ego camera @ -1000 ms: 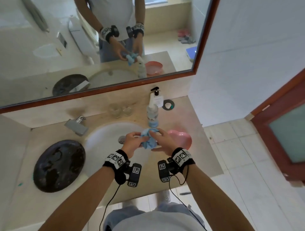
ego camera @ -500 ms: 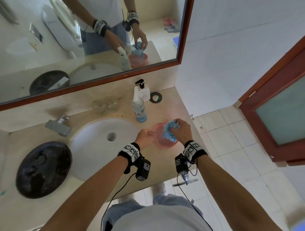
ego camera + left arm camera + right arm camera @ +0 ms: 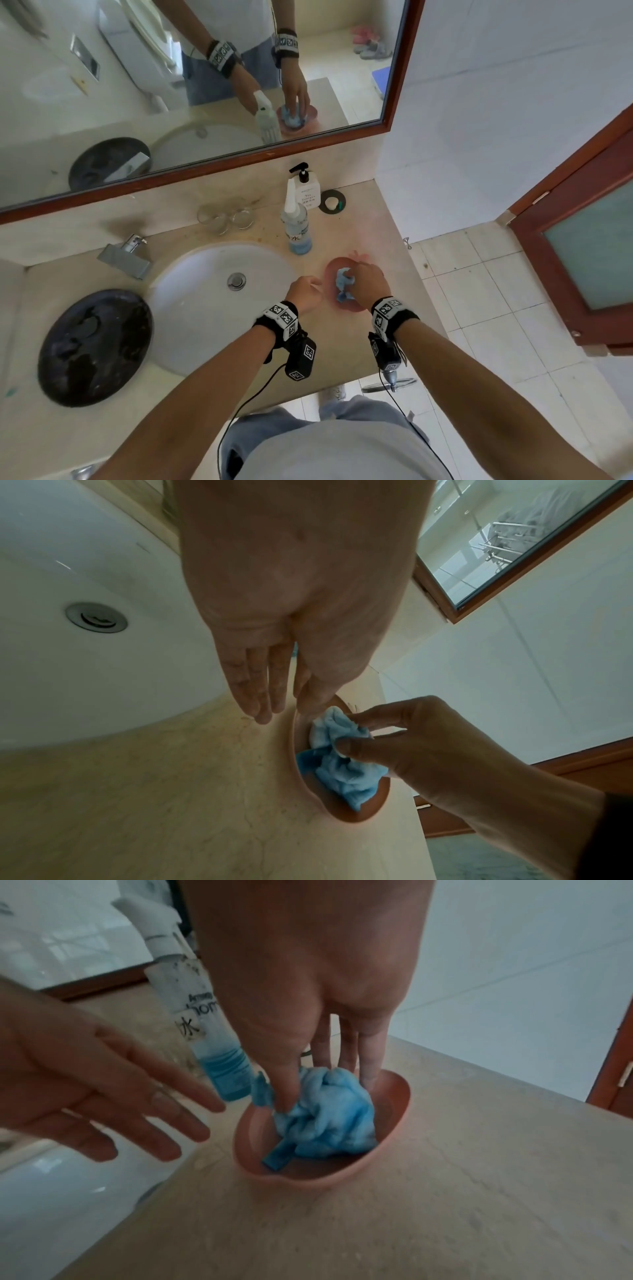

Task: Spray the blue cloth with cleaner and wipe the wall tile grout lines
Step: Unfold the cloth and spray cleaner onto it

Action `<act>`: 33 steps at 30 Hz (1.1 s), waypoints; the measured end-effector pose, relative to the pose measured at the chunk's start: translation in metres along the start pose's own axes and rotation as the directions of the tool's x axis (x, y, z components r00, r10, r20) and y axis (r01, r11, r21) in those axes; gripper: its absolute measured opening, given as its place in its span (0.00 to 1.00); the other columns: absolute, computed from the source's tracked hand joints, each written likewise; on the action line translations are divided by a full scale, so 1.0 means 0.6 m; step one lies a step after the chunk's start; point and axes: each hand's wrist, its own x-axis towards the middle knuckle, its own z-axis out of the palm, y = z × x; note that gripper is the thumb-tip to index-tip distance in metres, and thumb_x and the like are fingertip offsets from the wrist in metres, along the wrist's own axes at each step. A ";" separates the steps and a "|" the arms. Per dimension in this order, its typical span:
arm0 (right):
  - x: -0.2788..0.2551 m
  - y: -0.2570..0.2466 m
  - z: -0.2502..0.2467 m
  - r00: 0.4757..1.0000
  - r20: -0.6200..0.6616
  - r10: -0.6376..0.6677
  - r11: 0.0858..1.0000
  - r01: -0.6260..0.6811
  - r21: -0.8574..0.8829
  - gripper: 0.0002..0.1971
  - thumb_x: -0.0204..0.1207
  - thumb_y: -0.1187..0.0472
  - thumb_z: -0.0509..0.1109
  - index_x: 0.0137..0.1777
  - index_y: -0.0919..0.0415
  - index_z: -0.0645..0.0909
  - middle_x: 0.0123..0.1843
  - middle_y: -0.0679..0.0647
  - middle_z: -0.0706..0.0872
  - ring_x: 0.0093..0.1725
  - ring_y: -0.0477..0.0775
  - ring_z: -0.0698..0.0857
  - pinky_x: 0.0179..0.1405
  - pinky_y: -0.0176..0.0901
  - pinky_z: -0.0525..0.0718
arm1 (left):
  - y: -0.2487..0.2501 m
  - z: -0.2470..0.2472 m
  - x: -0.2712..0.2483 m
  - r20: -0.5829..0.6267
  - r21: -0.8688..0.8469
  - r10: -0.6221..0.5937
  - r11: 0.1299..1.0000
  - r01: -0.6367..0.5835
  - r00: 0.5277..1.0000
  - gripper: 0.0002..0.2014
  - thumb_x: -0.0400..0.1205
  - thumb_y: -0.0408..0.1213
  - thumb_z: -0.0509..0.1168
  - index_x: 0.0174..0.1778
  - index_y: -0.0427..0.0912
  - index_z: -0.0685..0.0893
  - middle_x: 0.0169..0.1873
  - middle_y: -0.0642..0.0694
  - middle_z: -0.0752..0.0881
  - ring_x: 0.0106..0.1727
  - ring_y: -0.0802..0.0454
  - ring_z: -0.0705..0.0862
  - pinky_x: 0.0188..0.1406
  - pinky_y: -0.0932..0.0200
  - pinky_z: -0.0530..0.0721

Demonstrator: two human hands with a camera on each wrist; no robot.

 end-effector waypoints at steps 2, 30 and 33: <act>-0.005 -0.003 -0.003 1.000 0.017 -0.001 0.998 0.002 -0.062 0.12 0.75 0.51 0.80 0.54 0.57 0.90 0.53 0.55 0.91 0.56 0.58 0.91 0.52 0.44 0.82 | 0.002 0.004 0.002 -0.005 0.039 0.031 0.999 -0.030 1.000 0.23 0.84 0.29 0.63 0.77 0.42 0.83 0.72 0.41 0.85 0.73 0.42 0.83 0.73 0.51 0.82; -0.005 0.025 -0.043 0.954 -0.177 0.244 0.810 -0.100 0.578 0.16 0.74 0.69 0.75 0.60 0.56 0.82 0.57 0.57 0.80 0.52 0.62 0.84 0.49 0.50 0.84 | 0.000 0.012 0.004 -0.019 0.079 0.066 0.995 -0.065 0.998 0.21 0.86 0.30 0.65 0.77 0.39 0.82 0.70 0.40 0.87 0.72 0.42 0.84 0.68 0.57 0.79; -0.015 0.036 -0.068 0.906 -0.268 0.328 0.726 -0.060 0.685 0.15 0.73 0.69 0.73 0.57 0.53 0.83 0.54 0.56 0.85 0.51 0.59 0.89 0.50 0.52 0.92 | -0.005 -0.009 0.003 -0.089 0.075 0.052 0.996 -0.045 0.995 0.22 0.85 0.29 0.64 0.77 0.38 0.82 0.70 0.39 0.86 0.72 0.42 0.83 0.73 0.52 0.81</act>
